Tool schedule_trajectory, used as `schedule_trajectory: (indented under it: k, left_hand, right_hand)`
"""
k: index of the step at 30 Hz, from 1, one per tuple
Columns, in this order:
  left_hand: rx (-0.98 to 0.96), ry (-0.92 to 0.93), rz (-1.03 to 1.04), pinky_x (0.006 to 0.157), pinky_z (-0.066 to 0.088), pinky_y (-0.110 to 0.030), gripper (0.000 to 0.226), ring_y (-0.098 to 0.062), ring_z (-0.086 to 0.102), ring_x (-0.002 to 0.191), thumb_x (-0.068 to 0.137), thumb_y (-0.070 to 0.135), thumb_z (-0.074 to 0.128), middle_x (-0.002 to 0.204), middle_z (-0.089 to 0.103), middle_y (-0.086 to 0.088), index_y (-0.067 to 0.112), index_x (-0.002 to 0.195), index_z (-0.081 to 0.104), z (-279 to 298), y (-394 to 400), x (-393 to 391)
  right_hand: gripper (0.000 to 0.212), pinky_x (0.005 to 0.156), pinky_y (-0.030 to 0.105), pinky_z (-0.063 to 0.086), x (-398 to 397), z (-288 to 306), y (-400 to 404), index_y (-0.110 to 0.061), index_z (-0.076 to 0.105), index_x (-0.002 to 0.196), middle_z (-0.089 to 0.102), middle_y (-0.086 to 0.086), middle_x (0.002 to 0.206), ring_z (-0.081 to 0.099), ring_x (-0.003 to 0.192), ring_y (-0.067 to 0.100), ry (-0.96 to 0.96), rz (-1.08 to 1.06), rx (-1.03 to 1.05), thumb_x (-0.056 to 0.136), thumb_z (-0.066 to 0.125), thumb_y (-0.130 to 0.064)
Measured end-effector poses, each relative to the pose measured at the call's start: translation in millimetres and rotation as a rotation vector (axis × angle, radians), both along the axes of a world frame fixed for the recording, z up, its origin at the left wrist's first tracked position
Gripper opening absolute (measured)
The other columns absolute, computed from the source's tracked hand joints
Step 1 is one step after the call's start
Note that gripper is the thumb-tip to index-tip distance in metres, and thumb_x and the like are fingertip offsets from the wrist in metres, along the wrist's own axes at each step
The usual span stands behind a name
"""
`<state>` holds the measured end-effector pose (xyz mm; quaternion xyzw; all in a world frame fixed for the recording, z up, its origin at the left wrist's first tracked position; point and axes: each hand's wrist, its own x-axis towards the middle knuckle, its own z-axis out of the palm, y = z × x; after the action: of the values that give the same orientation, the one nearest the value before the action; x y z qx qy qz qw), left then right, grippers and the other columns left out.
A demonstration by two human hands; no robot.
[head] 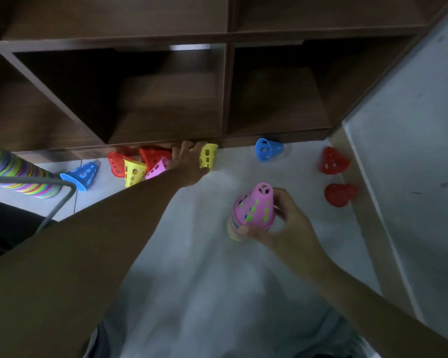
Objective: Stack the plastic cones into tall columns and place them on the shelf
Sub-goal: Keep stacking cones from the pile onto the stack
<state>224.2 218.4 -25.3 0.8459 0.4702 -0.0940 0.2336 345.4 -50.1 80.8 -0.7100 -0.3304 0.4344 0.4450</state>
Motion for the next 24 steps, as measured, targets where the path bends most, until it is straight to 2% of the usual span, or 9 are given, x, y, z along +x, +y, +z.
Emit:
schedule_trajectory:
  k: [3,6,9,12,14,16,18,21,24]
  left_hand:
    - [-0.024,-0.068,0.086,0.104,0.035,-0.066,0.071,-0.045,0.031,0.139,0.085,0.039,0.076,0.148,0.036,-0.012,0.031,0.144,0.036,-7.2,3.6,5.0]
    - [-0.047,-0.068,0.122,0.101,0.039,-0.063,0.064,-0.045,0.037,0.133,0.084,0.035,0.079,0.141,0.042,-0.014,0.029,0.134,0.039,-13.5,8.3,5.9]
    - [-0.059,-0.044,0.109,0.100,0.040,-0.060,0.061,-0.048,0.044,0.124,0.084,0.035,0.079,0.137,0.042,-0.018,0.027,0.131,0.040,-21.6,12.6,0.6]
    - [-0.080,0.004,0.064,0.100,0.044,-0.059,0.064,-0.049,0.046,0.122,0.085,0.041,0.077,0.139,0.037,-0.019,0.027,0.138,0.042,-32.0,14.8,-7.3]
    - [-0.103,0.013,0.053,0.094,0.052,-0.058,0.065,-0.048,0.050,0.118,0.087,0.045,0.074,0.141,0.033,-0.019,0.029,0.141,0.042,-37.1,15.0,-10.8]
    - [-0.112,0.021,0.053,0.088,0.057,-0.054,0.062,-0.047,0.056,0.109,0.089,0.046,0.071,0.140,0.033,-0.019,0.031,0.142,0.042,-40.4,13.2,-12.3]
    - [-0.095,0.036,0.033,0.088,0.056,-0.052,0.062,-0.046,0.060,0.106,0.090,0.049,0.069,0.141,0.034,-0.021,0.032,0.144,0.042,-42.0,11.6,-12.6]
    - [-0.078,0.019,0.014,0.090,0.055,-0.051,0.061,-0.044,0.059,0.106,0.090,0.052,0.068,0.141,0.034,-0.022,0.031,0.142,0.044,-44.8,11.2,-13.9]
    - [-0.078,-0.006,0.011,0.090,0.054,-0.050,0.056,-0.044,0.057,0.108,0.090,0.051,0.068,0.141,0.035,-0.022,0.029,0.138,0.048,-45.7,9.4,-15.5]
  right_hand:
    - [0.070,0.079,0.017,0.055,2.4,-8.3,-0.3,-0.038,0.056,0.125,0.059,-0.008,0.126,0.061,0.111,0.005,-0.068,0.055,-0.009,0.064,0.090,-0.045]
    - [0.073,0.096,0.016,0.047,11.9,-13.8,-0.1,-0.036,0.051,0.135,0.055,-0.010,0.134,0.054,0.124,0.004,-0.143,0.133,0.047,0.074,0.067,-0.072]
    - [0.075,0.108,0.030,0.042,32.0,-21.3,5.4,-0.021,0.054,0.137,0.058,-0.005,0.136,0.053,0.130,0.012,-0.257,0.110,0.161,0.089,0.044,-0.077]
    - [0.068,0.101,0.034,0.046,60.2,-32.5,12.6,-0.016,0.059,0.132,0.063,-0.009,0.124,0.058,0.121,0.008,-0.383,0.067,0.207,0.096,0.039,-0.070]
    - [0.063,0.089,0.031,0.047,80.8,-42.3,16.4,-0.019,0.062,0.125,0.063,-0.019,0.105,0.058,0.102,-0.002,-0.409,-0.034,0.172,0.096,0.038,-0.069]
    - [0.062,0.090,0.038,0.050,103.3,-55.2,17.6,-0.020,0.063,0.119,0.064,-0.012,0.104,0.060,0.099,0.008,-0.482,-0.140,0.131,0.096,0.037,-0.071]
    - [0.060,0.101,0.045,0.046,127.8,-67.5,16.5,-0.020,0.062,0.119,0.066,0.002,0.111,0.060,0.107,0.024,-0.597,-0.172,0.007,0.094,0.041,-0.071]
    - [0.055,0.114,0.043,0.031,165.6,-87.2,8.4,-0.021,0.055,0.134,0.060,0.011,0.130,0.048,0.128,0.034,-0.823,-0.108,-0.372,0.092,0.054,-0.058]
    - [0.080,0.114,0.052,0.032,185.1,-97.9,1.6,-0.012,0.048,0.141,0.054,0.018,0.140,0.045,0.133,0.040,-0.886,-0.062,-0.519,0.081,0.043,-0.064]
